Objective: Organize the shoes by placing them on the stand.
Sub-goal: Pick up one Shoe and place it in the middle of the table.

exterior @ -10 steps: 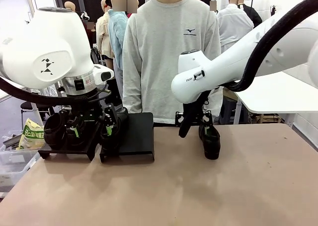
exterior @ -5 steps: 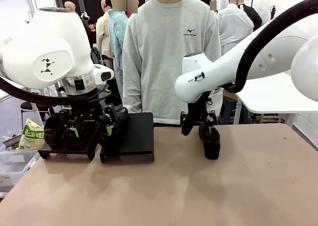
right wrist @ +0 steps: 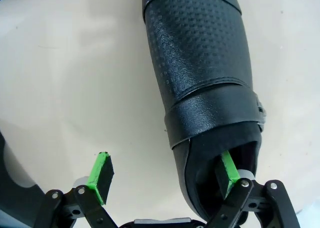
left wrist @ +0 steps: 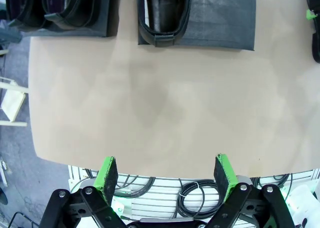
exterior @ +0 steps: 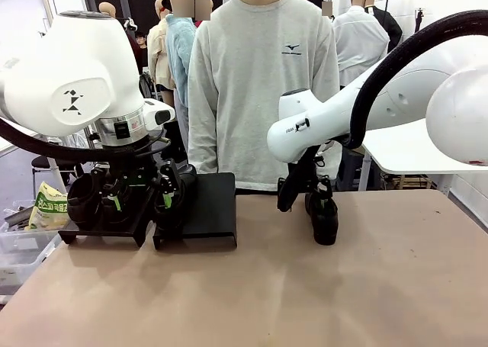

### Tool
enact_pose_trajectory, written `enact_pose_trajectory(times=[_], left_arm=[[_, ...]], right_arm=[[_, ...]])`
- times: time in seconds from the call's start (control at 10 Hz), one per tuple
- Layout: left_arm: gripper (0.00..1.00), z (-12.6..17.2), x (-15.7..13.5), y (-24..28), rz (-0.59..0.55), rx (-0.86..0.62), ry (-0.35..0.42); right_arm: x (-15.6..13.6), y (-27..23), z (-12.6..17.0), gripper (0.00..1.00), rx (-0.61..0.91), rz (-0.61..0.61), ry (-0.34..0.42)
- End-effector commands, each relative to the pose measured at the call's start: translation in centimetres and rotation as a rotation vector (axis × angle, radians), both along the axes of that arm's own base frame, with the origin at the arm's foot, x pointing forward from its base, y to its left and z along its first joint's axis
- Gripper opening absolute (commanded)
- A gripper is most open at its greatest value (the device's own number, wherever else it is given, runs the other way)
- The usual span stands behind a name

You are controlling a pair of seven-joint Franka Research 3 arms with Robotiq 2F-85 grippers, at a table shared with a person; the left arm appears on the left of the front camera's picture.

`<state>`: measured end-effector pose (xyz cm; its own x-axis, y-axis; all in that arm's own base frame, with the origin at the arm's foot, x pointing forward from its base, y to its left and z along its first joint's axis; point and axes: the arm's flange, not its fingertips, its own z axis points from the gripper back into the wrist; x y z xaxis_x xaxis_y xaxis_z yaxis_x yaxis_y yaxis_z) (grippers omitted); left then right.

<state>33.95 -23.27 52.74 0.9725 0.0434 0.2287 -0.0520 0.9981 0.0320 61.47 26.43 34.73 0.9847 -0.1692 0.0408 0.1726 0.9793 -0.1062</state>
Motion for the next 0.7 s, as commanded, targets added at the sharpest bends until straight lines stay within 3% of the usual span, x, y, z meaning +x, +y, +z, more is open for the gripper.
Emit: enact_pose_trajectory(times=[0.0, 0.5, 0.6], left_arm=[[1.0, 0.0, 0.02, 0.09, -0.001, -0.006, 0.003], [1.0, 0.0, 0.02, 0.09, -0.001, -0.006, 0.003], [1.0, 0.0, 0.02, 0.09, -0.001, -0.006, 0.003]], right_arm=[[0.48, -0.16, 0.29, 0.92, -0.017, -0.002, 0.011], [0.18, -0.77, 0.15, 0.0, -0.044, -0.027, 0.033], [0.22, -0.77, 0.03, 0.0, -0.049, -0.028, 0.037]])
